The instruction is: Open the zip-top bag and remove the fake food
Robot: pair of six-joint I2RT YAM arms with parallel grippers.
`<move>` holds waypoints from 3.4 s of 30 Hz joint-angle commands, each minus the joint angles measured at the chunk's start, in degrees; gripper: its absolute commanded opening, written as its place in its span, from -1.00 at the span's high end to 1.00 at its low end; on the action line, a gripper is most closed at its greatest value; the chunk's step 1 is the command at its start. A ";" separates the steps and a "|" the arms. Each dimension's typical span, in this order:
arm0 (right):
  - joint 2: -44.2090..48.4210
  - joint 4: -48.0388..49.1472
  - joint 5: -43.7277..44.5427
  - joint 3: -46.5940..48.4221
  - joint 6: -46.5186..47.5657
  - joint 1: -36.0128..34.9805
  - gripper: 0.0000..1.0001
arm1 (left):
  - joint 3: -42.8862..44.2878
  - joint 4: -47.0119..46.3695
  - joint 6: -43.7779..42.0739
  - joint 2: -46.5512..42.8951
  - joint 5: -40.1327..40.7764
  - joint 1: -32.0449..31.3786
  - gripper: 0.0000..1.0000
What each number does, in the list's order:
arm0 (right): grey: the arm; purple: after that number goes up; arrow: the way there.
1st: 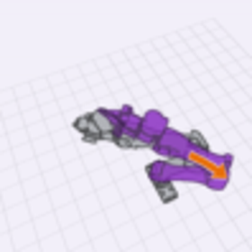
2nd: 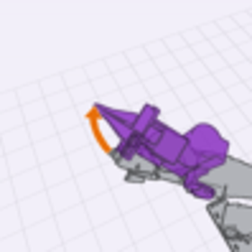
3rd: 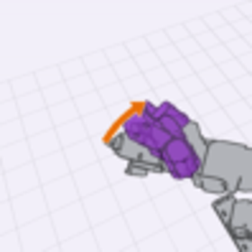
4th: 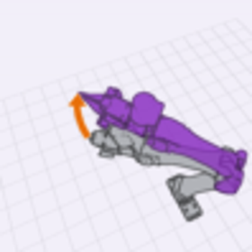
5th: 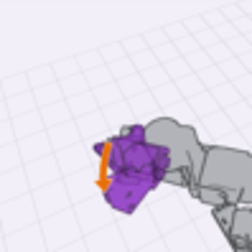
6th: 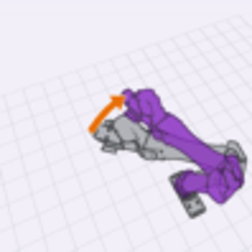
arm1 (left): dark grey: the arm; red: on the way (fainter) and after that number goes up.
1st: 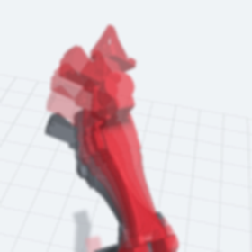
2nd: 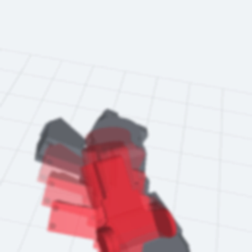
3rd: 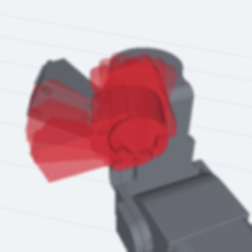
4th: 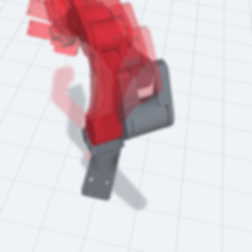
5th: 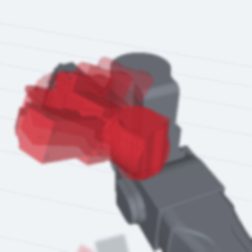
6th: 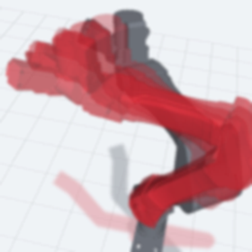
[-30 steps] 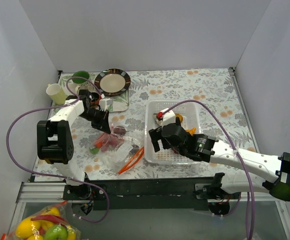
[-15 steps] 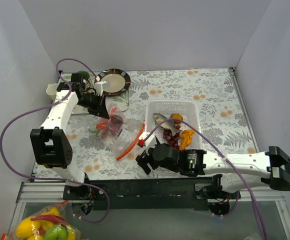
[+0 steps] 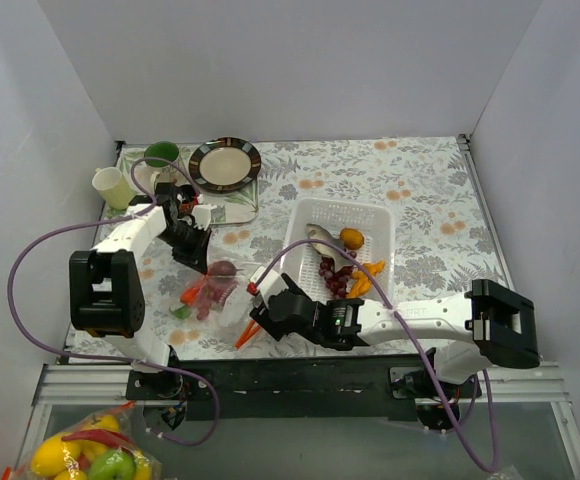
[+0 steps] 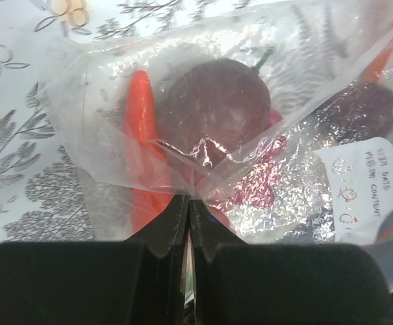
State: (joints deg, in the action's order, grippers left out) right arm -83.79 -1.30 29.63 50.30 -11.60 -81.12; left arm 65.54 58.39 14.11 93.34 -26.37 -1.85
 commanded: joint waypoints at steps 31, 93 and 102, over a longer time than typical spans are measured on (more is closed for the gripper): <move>5.57 0.33 -3.87 -5.40 -0.10 4.22 -0.11 | -4.10 -9.44 -2.42 3.60 8.44 0.09 1.00; -32.14 26.18 -10.55 15.26 9.22 7.64 -0.91 | -4.10 -6.27 -3.91 3.07 8.35 0.09 0.94; -26.61 27.84 -12.58 10.61 7.91 7.65 -0.01 | -4.72 -6.89 -3.39 3.69 9.32 0.09 0.94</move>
State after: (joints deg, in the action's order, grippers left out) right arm -114.87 23.38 17.67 63.11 -2.87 -73.56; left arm 60.05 51.81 10.90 96.47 -17.74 -1.83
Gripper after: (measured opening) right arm 0.594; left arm 0.031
